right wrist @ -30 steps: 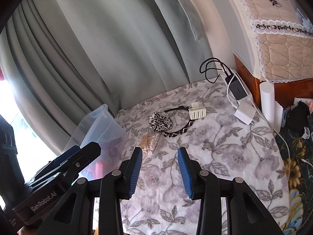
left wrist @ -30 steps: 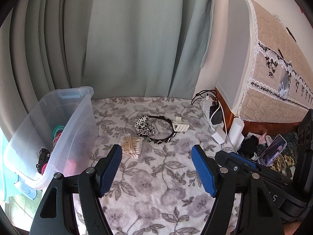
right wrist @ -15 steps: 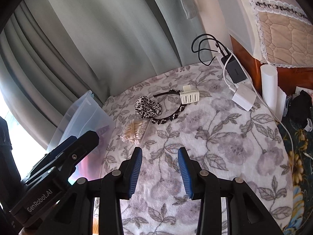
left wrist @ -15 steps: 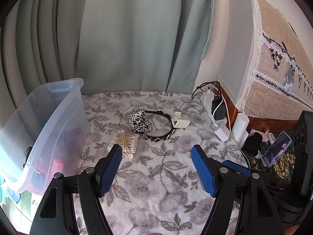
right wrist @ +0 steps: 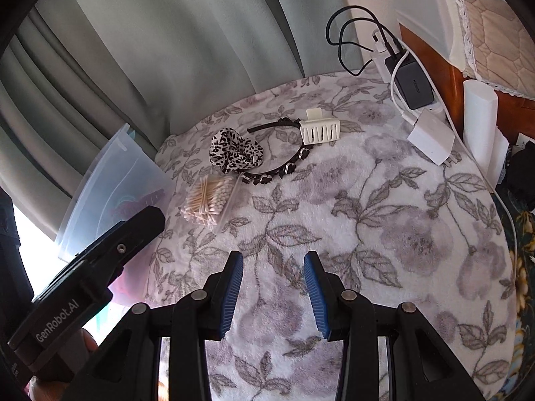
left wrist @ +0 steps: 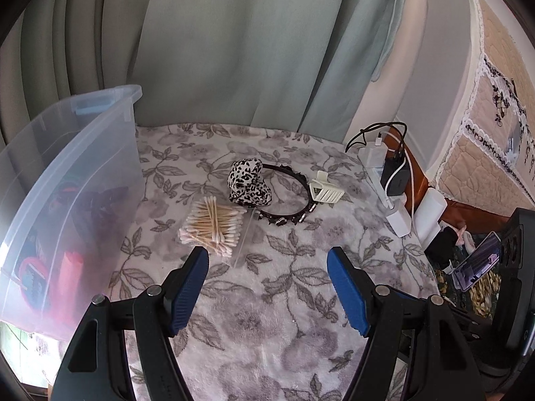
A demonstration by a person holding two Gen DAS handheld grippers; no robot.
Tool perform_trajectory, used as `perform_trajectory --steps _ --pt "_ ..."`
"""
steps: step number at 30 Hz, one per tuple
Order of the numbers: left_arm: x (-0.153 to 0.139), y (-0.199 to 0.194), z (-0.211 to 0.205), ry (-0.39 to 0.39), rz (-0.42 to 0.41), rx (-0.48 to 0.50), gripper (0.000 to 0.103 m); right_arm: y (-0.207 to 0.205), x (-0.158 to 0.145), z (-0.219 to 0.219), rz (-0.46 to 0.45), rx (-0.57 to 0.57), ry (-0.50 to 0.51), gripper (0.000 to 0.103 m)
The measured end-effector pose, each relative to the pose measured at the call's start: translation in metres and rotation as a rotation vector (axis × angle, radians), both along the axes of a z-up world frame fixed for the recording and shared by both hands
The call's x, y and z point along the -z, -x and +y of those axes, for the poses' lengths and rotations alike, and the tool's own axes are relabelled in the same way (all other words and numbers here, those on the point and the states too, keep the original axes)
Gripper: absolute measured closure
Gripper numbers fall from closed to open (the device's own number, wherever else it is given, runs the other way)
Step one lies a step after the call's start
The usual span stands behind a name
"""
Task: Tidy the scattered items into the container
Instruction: 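Move both tools away from the box back toward the items on the bed, then lower left tool over cotton swab bag while right tool approaches leopard scrunchie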
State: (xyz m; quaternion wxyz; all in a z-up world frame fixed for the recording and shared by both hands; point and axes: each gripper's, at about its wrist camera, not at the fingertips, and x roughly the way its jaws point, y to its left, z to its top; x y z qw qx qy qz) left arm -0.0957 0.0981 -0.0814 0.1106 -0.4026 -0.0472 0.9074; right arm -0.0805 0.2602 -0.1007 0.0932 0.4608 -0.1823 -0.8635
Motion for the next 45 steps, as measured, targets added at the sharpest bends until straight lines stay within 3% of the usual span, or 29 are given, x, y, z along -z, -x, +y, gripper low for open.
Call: perform_trajectory --steps 24,35,40,42,45 --pt "0.054 0.045 -0.035 0.012 -0.021 -0.041 0.029 0.051 0.031 -0.021 -0.067 -0.038 -0.099 0.062" --pt "0.078 0.083 -0.030 0.047 -0.055 -0.023 0.029 0.094 0.022 -0.030 -0.007 -0.076 -0.113 0.061" --pt "0.086 0.102 -0.035 0.061 -0.055 -0.058 0.029 0.116 0.017 -0.041 0.027 -0.104 -0.110 0.061" --pt "0.090 0.107 -0.036 0.051 -0.063 -0.056 0.029 0.124 0.015 -0.046 0.040 -0.115 -0.103 0.046" --pt "0.096 0.111 -0.037 0.036 -0.067 -0.043 0.029 0.135 0.012 -0.054 0.063 -0.136 -0.076 0.043"
